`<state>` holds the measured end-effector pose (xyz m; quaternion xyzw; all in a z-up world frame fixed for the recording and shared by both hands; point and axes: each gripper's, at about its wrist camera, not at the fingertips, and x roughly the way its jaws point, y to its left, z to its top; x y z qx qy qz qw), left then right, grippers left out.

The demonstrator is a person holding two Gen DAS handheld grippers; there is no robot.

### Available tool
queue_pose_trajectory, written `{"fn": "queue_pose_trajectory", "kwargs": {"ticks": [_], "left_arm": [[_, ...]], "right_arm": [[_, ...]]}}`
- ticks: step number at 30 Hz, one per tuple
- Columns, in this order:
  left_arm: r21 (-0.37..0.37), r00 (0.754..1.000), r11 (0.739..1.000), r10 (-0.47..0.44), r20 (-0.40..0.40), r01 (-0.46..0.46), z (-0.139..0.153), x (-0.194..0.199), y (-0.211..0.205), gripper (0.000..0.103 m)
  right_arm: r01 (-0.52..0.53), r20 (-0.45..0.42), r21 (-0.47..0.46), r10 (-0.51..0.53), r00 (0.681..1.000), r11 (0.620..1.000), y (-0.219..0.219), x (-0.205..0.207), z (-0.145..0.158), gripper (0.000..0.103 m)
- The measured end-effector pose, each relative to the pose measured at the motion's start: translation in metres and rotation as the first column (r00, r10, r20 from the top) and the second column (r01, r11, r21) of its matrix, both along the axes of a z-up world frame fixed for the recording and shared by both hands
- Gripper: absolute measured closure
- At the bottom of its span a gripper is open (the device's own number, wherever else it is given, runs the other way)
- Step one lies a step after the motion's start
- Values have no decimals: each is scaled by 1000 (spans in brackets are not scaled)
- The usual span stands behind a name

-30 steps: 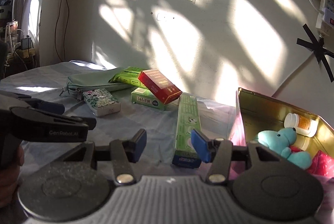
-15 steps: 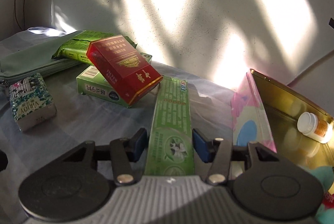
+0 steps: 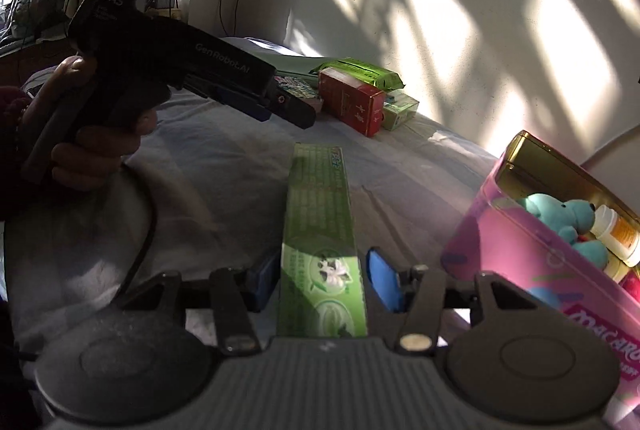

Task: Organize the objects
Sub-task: 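Grasp the green toothpaste box with the right tool, then lower the toothpaste box into the tin and open the right tool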

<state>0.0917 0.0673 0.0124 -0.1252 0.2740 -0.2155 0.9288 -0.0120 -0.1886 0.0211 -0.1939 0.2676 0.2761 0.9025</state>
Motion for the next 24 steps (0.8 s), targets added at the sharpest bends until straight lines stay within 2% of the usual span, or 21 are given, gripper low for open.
{"fn": "queue_pose_trajectory", "kwargs": {"ticks": [2, 4, 9, 11, 13, 14, 16, 18, 21, 24], "left_arm": [[23, 999, 999, -35, 16, 34, 2, -4, -12, 31], [20, 997, 997, -71, 0, 71, 2, -4, -22, 30], [72, 991, 990, -119, -62, 124, -6, 2, -43, 30], [43, 985, 987, -152, -84, 156, -7, 4, -46, 31], [52, 986, 989, -136, -94, 141, -4, 4, -51, 33], [58, 988, 989, -128, -88, 133, 0, 3, -53, 33], [56, 991, 990, -126, -47, 129, 15, 2, -56, 34], [55, 990, 988, -143, 8, 142, 37, 5, -64, 34], [94, 978, 980, -184, 100, 174, 70, 13, -85, 34], [175, 954, 967, -221, 203, 187, 103, 27, -119, 34]], "right_arm": [[58, -18, 61, -57, 998, 996, -17, -17, 0, 43], [98, -43, 103, -94, 995, 990, -30, -28, -4, 43], [150, -51, 132, -144, 988, 980, -35, -38, -14, 45], [155, -62, 149, -147, 987, 977, -34, -33, -14, 56], [137, -68, 171, -127, 990, 976, -31, -35, -15, 61], [116, -44, 166, -111, 993, 979, -28, -38, -15, 62], [87, 29, 143, -92, 995, 986, -21, -48, -15, 64], [109, 95, 132, -122, 988, 985, -17, -51, -11, 64], [169, 144, 197, -199, 969, 966, -28, -40, 2, 64], [233, 189, 268, -288, 939, 935, -39, -24, 19, 64]]}}
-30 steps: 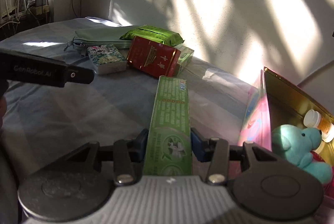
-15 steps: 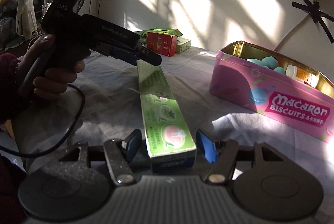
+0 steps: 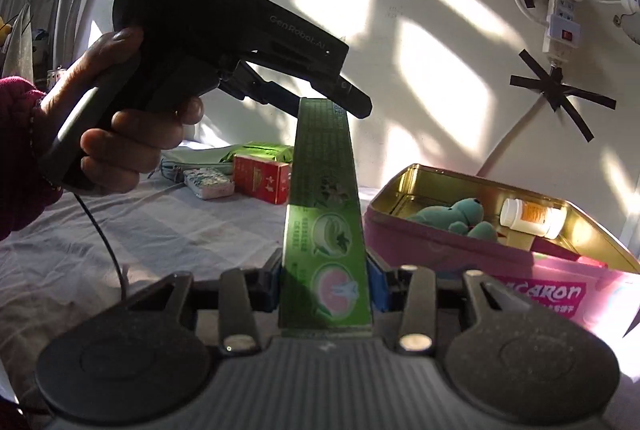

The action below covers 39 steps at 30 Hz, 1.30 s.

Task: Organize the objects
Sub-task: 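Lower the toothpaste box into the tin and open the right tool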

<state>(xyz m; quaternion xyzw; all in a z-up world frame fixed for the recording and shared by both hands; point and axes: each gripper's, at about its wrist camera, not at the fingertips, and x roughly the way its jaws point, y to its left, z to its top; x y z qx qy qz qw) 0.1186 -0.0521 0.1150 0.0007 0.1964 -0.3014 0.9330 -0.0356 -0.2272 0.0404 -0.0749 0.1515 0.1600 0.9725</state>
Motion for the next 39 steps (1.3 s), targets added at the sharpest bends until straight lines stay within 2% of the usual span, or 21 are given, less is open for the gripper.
{"fn": "queue_pose_trajectory", "kwargs": {"ticks": [3, 7, 10, 14, 15, 19, 26, 31, 36, 39], "left_arm": [[59, 995, 998, -13, 96, 7, 18, 22, -37, 33], [108, 989, 994, 13, 150, -30, 24, 55, -72, 33], [115, 993, 991, 51, 106, -63, 19, 81, -82, 31], [126, 994, 987, 107, -18, -104, -4, 104, -84, 31], [122, 993, 987, 111, -31, -107, -8, 102, -82, 31], [116, 991, 985, 131, -24, -128, -11, 79, -71, 31], [122, 984, 977, 176, -11, -174, -12, 8, -51, 30], [167, 975, 964, 217, -38, -208, -29, -31, -38, 29], [189, 958, 950, 271, -98, -249, -50, -52, -23, 29], [203, 949, 941, 298, -105, -273, -59, -61, -17, 29]], "right_arm": [[96, 41, 37, -97, 994, 995, -9, 25, 13, 64], [172, -11, 130, -172, 985, 976, -21, 71, 21, 64], [214, -13, 132, -214, 977, 968, -20, 100, 18, 63], [266, -40, 146, -263, 964, 953, -25, 129, 6, 61], [273, -44, 154, -269, 962, 950, -28, 130, 3, 57], [271, -38, 199, -269, 962, 942, -40, 115, -1, 56], [322, 28, 271, -342, 939, 907, -52, 56, 6, 56], [373, 18, 294, -395, 918, 880, -59, 22, 3, 54], [386, -26, 302, -397, 917, 872, -62, 7, 3, 54], [381, -30, 309, -391, 920, 872, -60, 0, 6, 54]]}}
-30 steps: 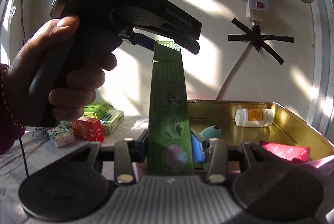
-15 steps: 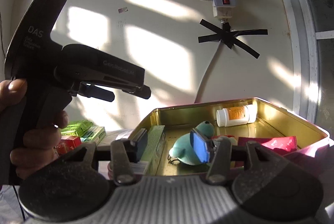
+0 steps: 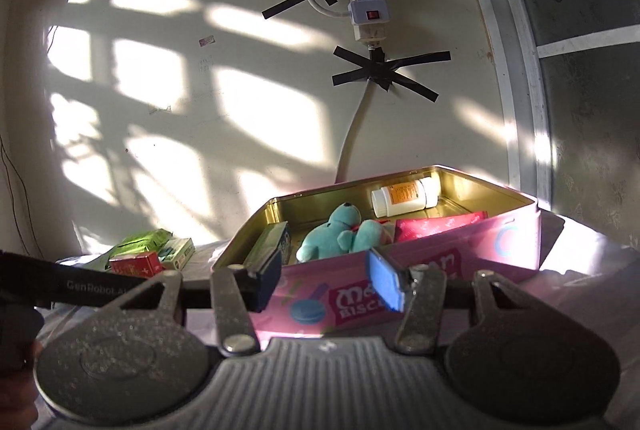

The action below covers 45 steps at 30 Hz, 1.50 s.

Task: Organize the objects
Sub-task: 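Lower the toothpaste box into the tin and open the right tool, then withdraw the right tool from the tin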

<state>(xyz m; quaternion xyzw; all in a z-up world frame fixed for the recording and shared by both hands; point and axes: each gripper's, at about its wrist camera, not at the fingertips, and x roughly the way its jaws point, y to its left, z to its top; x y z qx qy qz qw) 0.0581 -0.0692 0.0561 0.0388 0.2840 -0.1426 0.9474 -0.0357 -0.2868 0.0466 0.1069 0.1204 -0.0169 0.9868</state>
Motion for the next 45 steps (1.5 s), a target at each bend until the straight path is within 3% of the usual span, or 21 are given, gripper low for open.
{"fn": "queue_pose_trajectory", "kwargs": {"ticks": [18, 45], "left_arm": [[26, 999, 999, 39, -5, -39, -21, -25, 17, 25], [12, 998, 998, 56, -4, -56, -29, -22, 45, 22]], "right_arm": [[-48, -30, -21, 47, 998, 999, 27, -17, -2, 50], [-94, -81, -68, 88, 993, 993, 56, -11, -5, 47]]}}
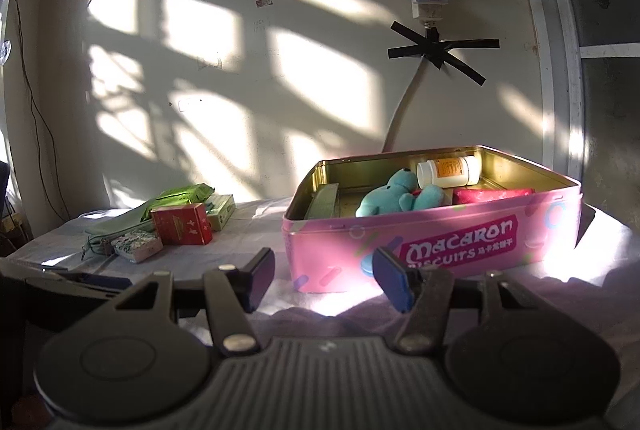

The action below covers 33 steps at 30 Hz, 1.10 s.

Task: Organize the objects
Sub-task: 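Withdraw the right tool from the tin, then grasp the floral card pack with the right tool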

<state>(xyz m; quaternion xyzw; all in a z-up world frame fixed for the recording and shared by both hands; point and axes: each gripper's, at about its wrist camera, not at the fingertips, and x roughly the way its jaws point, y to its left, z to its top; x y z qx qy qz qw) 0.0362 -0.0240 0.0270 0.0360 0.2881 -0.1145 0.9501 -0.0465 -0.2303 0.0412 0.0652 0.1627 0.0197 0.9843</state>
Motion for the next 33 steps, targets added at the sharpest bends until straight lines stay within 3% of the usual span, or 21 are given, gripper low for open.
{"fn": "queue_pose_trajectory", "kwargs": {"ticks": [17, 24, 29, 33], "left_arm": [[-28, 995, 995, 96, 19, -95, -6, 19, 56, 21], [-53, 988, 987, 155, 29, -153, -6, 28, 89, 20], [-86, 953, 951, 300, 44, -296, -4, 41, 136, 20], [-135, 896, 891, 442, 42, -433, -8, 47, 172, 20]], "right_arm": [[-117, -42, -88, 113, 993, 989, 58, 31, 2, 47], [-189, -91, -84, 181, 979, 978, 80, 56, 1, 47], [-289, -141, -109, 273, 952, 951, 105, 80, -1, 47], [-392, -189, -121, 367, 911, 912, 134, 110, -2, 47]]}}
